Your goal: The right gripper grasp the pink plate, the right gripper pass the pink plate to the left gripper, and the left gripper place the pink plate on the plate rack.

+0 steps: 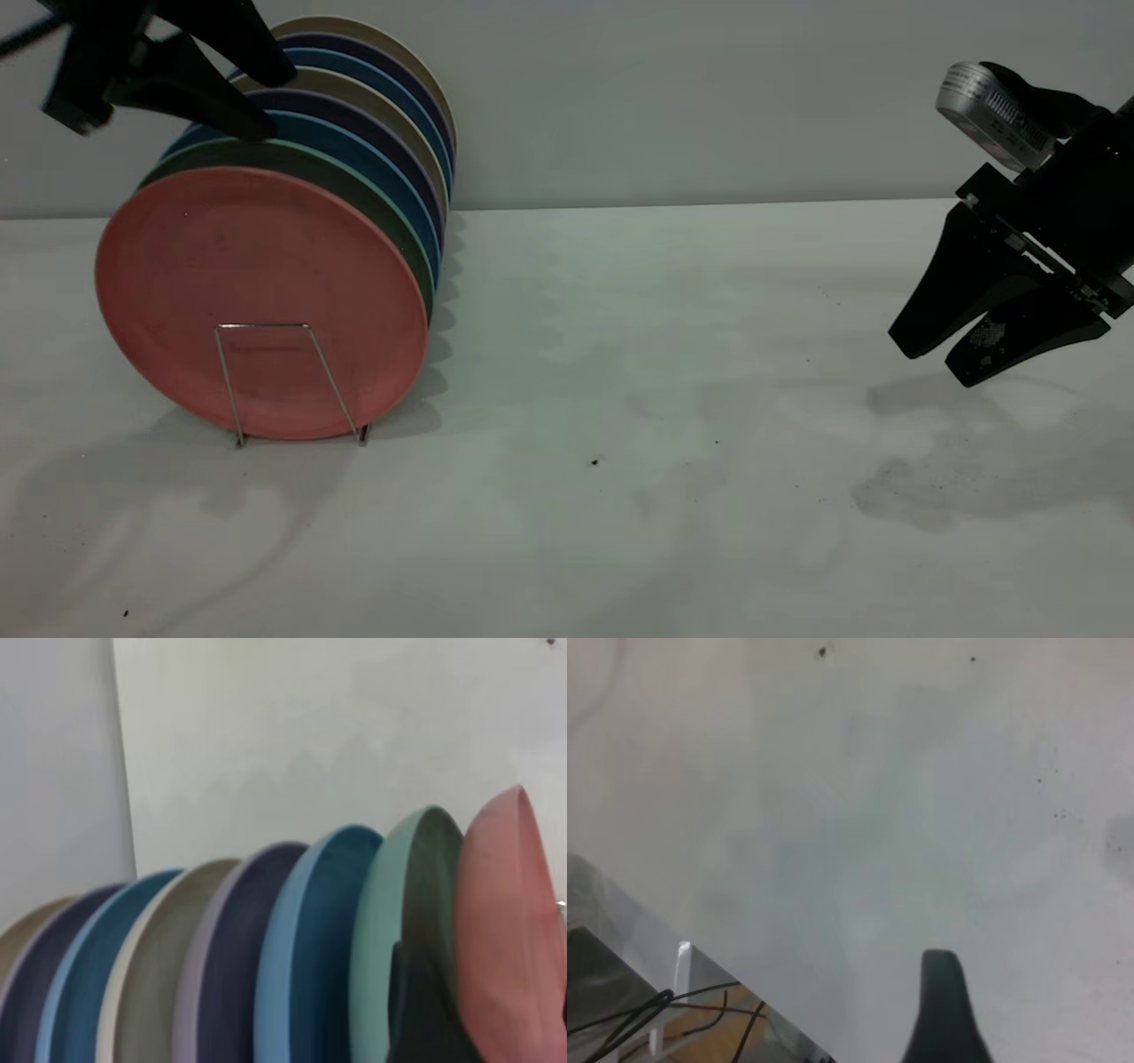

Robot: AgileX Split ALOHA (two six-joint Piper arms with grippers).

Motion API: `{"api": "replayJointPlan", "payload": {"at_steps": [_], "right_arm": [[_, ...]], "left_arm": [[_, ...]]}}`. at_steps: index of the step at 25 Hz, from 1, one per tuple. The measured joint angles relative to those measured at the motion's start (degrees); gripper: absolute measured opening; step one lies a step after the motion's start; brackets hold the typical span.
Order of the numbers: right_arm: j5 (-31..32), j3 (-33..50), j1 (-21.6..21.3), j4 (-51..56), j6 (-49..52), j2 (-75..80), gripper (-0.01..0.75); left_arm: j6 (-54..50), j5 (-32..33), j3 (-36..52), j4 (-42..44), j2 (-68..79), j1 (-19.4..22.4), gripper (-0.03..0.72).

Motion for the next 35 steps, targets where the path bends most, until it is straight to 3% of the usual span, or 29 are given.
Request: {"api": "replayJointPlan", "payload": {"at_steps": [3, 6, 12, 15, 19, 24, 30, 35], "right_arm": [[0.3, 0.0, 0.0, 0.0, -0.1, 0.0, 0.564], [1.2, 0.0, 0.0, 1.9, -0.1, 0.0, 0.564], [4.5, -5.2, 0.0, -2.5, 4.3, 0.0, 0.549], [9.7, -11.3, 0.4, -16.0, 15.7, 0.0, 0.516], [11.9, -17.3, 2.1, -32.7, 31.1, -0.9, 0.468], [12.9, -16.9, 4.4, -40.1, 36.2, -7.3, 0.444], [13.3, -8.0, 4.4, -41.0, 36.7, -22.1, 0.442], [14.1, 2.3, 4.4, -40.9, 36.8, -37.6, 0.442]], "left_arm": [[-8.7, 1.3, 0.0, 1.7, -2.2, 0.7, 0.416], [-26.3, 2.5, 0.0, 1.8, -4.9, 3.0, 0.416], [-83.7, 5.3, 0.0, 4.8, -8.1, 8.6, 0.416], [-98.4, 10.3, 0.0, 12.4, -8.1, 10.8, 0.416], [-103.9, 16.8, 0.0, 22.6, -8.4, 11.0, 0.416], [-107.2, 25.7, 0.0, 29.9, -11.4, 11.0, 0.416], [-107.9, 26.6, 0.5, 31.9, -20.8, 11.0, 0.408], [-107.8, 26.6, 6.4, 31.9, -34.5, 11.0, 0.377]]}}
